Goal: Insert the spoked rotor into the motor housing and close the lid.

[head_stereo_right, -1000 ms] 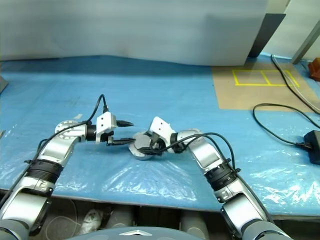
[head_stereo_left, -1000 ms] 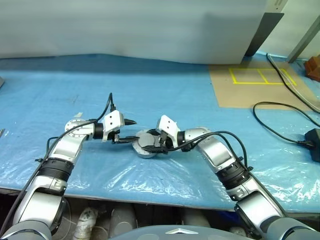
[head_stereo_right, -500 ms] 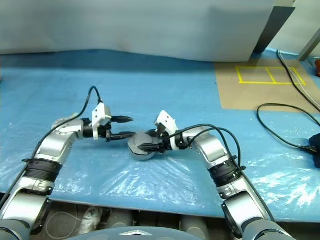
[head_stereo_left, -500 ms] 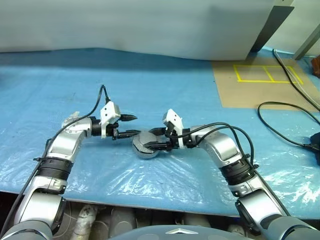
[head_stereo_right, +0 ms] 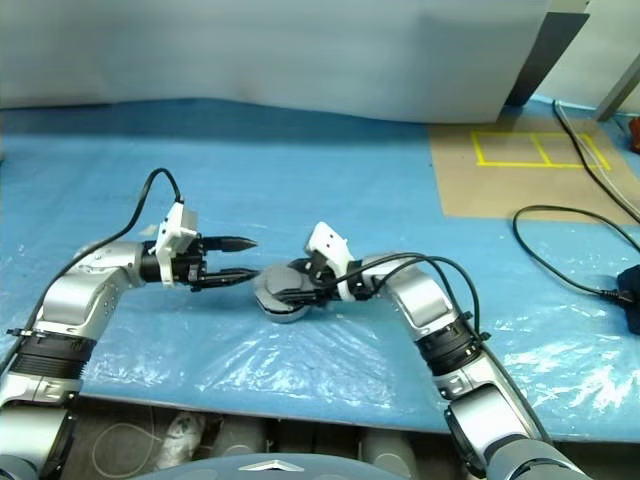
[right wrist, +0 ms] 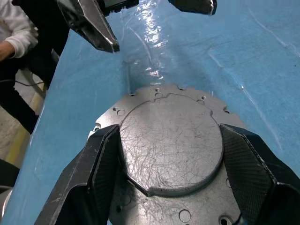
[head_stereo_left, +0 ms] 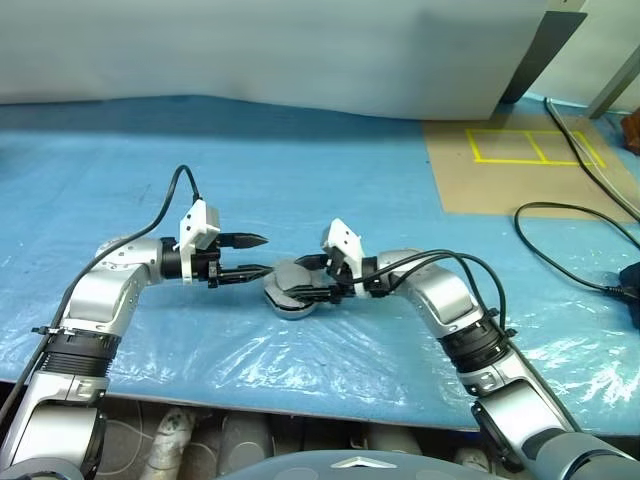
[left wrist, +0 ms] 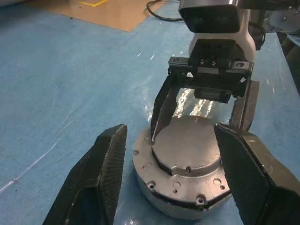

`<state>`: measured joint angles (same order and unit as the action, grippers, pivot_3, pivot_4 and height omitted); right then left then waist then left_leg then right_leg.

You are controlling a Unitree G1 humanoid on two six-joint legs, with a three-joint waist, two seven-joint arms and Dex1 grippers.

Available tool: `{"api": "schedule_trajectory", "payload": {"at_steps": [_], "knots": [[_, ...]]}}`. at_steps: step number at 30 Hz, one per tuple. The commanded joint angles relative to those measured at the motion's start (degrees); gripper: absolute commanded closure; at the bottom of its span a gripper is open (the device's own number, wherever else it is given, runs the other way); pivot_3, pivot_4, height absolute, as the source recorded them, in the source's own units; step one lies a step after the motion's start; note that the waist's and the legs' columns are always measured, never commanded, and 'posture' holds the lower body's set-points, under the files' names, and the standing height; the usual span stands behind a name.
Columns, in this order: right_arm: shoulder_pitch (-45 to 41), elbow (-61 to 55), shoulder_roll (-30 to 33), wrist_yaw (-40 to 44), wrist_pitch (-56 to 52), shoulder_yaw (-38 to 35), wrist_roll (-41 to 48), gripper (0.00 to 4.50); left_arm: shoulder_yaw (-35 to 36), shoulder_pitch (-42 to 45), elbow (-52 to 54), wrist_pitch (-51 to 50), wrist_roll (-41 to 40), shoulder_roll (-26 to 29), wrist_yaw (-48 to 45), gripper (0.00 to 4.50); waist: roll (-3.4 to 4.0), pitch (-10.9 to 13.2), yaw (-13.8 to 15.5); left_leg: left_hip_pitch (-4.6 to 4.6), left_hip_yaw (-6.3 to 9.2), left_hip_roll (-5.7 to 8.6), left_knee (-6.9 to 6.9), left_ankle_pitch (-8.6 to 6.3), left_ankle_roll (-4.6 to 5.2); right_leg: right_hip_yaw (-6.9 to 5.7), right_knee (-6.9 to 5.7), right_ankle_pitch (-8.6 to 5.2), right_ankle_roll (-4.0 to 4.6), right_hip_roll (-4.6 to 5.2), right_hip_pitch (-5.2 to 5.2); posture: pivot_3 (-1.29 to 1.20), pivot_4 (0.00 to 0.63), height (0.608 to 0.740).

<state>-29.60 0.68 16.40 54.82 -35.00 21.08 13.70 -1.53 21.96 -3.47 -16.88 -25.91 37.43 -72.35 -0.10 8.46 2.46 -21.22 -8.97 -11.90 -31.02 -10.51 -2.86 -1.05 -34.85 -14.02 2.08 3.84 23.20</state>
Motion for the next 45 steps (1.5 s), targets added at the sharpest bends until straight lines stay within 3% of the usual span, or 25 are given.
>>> {"api": "schedule_trajectory", "payload": {"at_steps": [1,10,16,31,41,45], "knots": [[-0.88,-0.49,-0.86,-0.68,-0.86,-0.36,0.79,1.53,1.67,-0.71,2.74,0.08,-1.11,0.56,0.17,1.35,0.0,0.0,0.03,0.0,0.0,0.0,-0.01,0.0,0.0,0.0,0.0,0.0,0.0,0.0,0.0,0.0,0.15,0.74],[0.04,1.49,1.89,0.37,1.84,1.9,-2.51,1.53,1.44,-1.02,2.71,0.71,-0.44,0.51,0.82,1.35,0.0,0.0,0.12,0.01,0.03,0.01,-0.08,0.0,0.0,0.0,-0.03,0.01,-0.01,0.0,-0.06,0.0,0.15,0.74],[0.07,0.13,3.32,2.8,0.19,0.61,-0.11,1.53,0.84,-1.45,3.26,0.87,-0.3,0.14,1.1,1.35,0.0,0.0,0.28,0.04,0.07,0.02,-0.14,0.0,0.0,-0.02,-0.03,0.01,-0.01,0.0,-0.14,0.0,0.15,0.74],[1.05,3.54,3.48,1.55,2.8,3.8,-4.11,1.53,0.48,-1.6,3.29,1.42,0.01,-0.34,1.41,1.35,0.0,0.0,0.5,0.06,0.14,0.02,-0.23,0.0,0.01,-0.06,-0.11,0.0,0.0,0.01,-0.21,0.0,0.15,0.74],[3.61,8.06,5.86,2.04,8.3,7.9,-9.35,1.53,0.19,-1.37,2.91,1.79,0.6,-0.58,1.79,1.35,-0.01,-0.02,0.56,0.85,0.14,0.02,-0.24,-0.01,0.02,-0.03,-0.01,-0.17,0.27,0.05,-0.98,0.0,0.15,0.74],[4.12,9.08,6.66,2.08,10.33,9.35,-11.28,1.53,-2.69,-2.08,0.16,6.88,6.39,0.4,1.43,1.35,0.01,-0.04,0.75,1.11,0.13,0.05,-0.22,-0.01,0.03,-0.02,0.06,-0.18,0.26,0.13,-1.23,0.0,0.15,0.74]]}}
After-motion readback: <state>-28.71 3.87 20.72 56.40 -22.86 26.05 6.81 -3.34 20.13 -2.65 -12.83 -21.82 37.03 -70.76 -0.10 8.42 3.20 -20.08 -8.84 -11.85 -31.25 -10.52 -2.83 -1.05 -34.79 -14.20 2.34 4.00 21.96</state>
